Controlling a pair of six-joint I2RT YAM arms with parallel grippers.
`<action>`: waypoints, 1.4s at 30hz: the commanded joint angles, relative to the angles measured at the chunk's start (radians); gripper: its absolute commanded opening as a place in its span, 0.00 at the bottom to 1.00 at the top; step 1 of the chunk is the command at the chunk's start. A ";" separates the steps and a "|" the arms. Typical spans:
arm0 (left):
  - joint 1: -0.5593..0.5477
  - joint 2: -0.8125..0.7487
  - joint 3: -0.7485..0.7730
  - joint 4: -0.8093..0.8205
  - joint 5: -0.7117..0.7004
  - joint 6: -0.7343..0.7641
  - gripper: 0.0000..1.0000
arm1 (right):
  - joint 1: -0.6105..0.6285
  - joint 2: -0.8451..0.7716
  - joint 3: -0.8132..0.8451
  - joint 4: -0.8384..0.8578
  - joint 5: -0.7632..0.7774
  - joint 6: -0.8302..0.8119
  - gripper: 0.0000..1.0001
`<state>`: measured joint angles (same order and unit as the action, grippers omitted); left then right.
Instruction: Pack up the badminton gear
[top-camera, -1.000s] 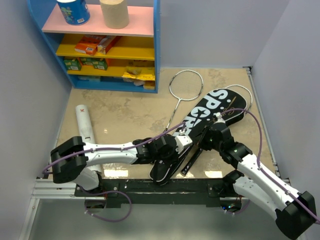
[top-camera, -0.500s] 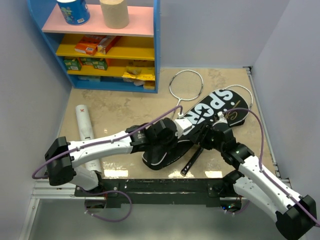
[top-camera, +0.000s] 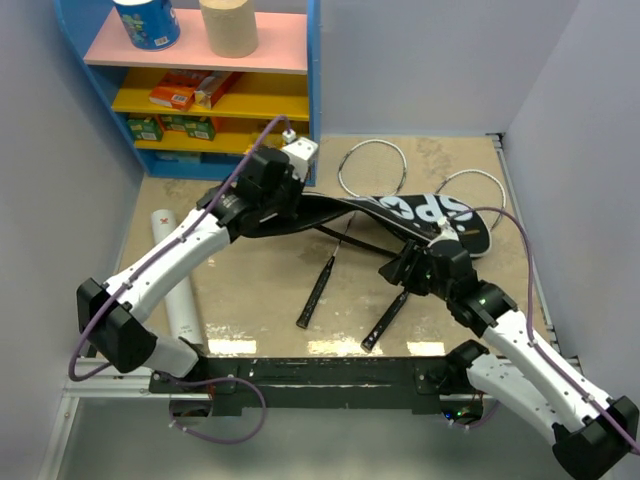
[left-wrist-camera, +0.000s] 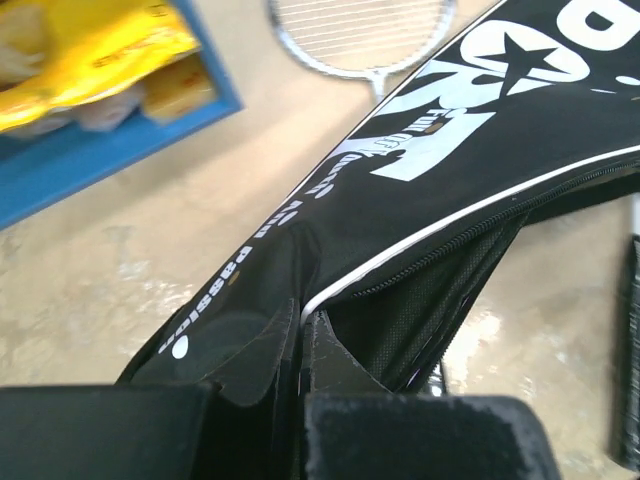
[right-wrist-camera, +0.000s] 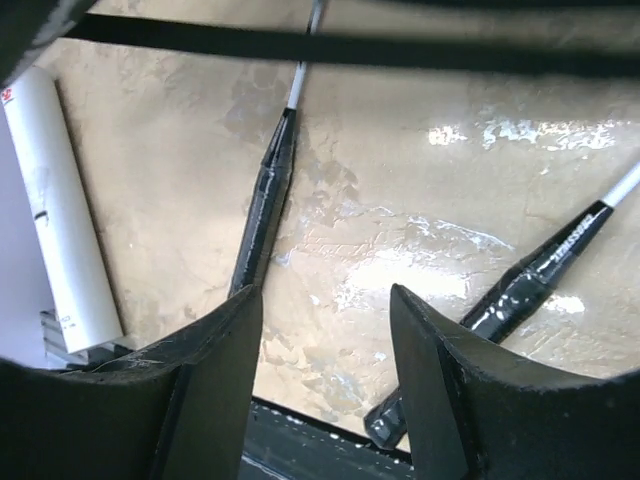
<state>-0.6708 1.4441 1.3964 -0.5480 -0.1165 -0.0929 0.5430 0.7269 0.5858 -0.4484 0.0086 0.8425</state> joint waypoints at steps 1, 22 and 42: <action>0.131 -0.054 0.023 0.023 0.037 0.002 0.00 | 0.002 0.009 0.057 -0.035 0.063 -0.046 0.57; 0.211 -0.346 -0.451 0.117 0.075 -0.217 0.00 | -0.072 0.520 0.213 0.177 0.119 -0.126 0.57; 0.241 -0.254 -0.323 0.163 0.110 -0.133 0.00 | 0.121 0.865 0.376 0.295 0.165 0.009 0.55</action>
<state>-0.4519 1.1954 1.0157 -0.4568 -0.0105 -0.2504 0.6426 1.5280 0.8719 -0.1894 0.0994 0.7952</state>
